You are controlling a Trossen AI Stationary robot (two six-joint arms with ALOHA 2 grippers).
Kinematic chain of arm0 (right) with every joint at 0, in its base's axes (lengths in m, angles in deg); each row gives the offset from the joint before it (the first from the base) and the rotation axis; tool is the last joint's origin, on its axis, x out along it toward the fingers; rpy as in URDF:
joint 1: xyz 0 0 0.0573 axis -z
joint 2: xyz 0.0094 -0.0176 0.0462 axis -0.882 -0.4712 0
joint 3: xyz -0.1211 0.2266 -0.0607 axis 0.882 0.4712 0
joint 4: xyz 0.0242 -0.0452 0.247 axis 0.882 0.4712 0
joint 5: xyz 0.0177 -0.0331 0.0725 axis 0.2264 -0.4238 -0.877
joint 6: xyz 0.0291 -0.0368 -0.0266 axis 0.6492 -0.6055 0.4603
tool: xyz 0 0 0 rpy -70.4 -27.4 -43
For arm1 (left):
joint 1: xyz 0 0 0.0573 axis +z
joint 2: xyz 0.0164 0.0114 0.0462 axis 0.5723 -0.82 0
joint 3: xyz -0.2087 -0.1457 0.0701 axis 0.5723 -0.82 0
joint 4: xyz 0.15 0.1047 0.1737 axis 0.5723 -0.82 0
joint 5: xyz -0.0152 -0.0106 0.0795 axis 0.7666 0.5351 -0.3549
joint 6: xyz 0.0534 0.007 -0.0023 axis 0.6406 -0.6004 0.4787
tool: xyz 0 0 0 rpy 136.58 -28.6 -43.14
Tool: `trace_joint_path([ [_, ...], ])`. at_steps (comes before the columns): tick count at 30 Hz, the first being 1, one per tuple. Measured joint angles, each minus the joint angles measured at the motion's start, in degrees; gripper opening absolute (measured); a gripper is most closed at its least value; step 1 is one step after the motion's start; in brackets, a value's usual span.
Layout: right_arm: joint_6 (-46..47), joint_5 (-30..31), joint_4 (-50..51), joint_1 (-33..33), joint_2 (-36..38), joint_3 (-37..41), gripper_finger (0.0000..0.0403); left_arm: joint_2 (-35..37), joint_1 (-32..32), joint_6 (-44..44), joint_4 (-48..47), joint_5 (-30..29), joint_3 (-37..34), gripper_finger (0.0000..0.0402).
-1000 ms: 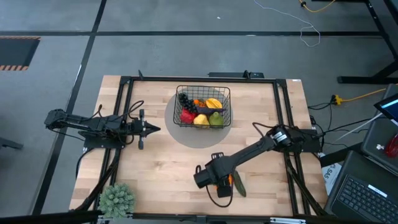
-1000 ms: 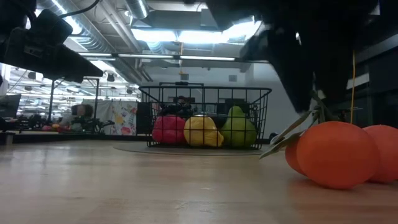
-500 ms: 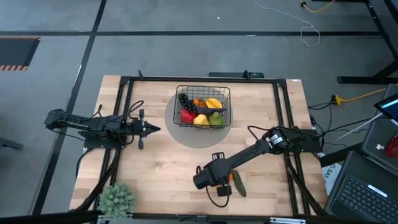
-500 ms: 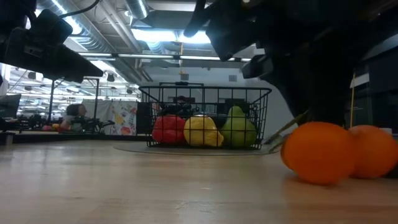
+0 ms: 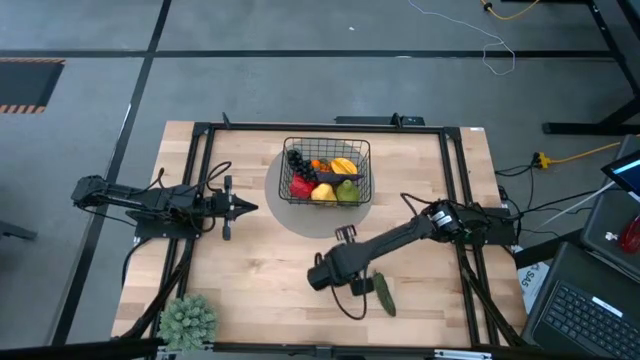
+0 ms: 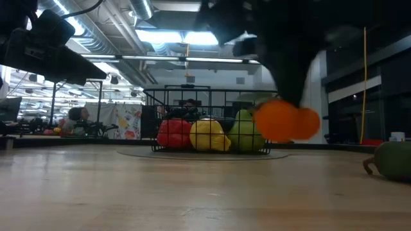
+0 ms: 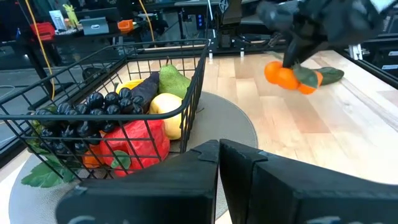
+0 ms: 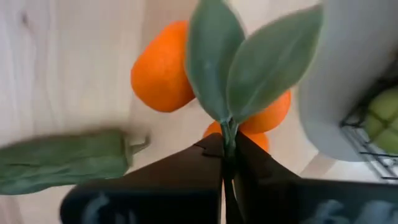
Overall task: Build produce basket
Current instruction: Put the orange tangerines into the black wire basket
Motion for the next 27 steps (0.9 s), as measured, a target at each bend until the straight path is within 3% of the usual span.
trace_joint_path([
  [5, -3.04, 2.82, 0.19, 0.97, 0.22, -8.37, 0.0002, 0.00, 0.02, 0.04, -0.02, 0.00, 0.00, 0.0004],
  [9, -4.94, 9.78, -0.72, 2.01, 0.26, -16.25, 0.0002, 0.00, 0.02, 0.04, -0.02, 0.00, 0.00, 0.0004],
  [14, -3.99, 21.69, -5.67, 3.80, 3.56, -15.08, 0.0001, 0.01, 0.01, 0.06, 0.00, -0.03, 0.00, 0.0004],
  [20, -0.01, 28.24, -5.64, 8.01, 3.92, -15.27, 0.0001, 0.00, 0.00, 0.09, -0.02, 0.00, 0.00, 0.0004],
  [27, 10.66, 39.07, -13.74, 13.76, 4.09, -15.28, 0.0000, 0.00, 0.02, 0.11, -0.02, 0.00, -0.02, 0.0004],
])
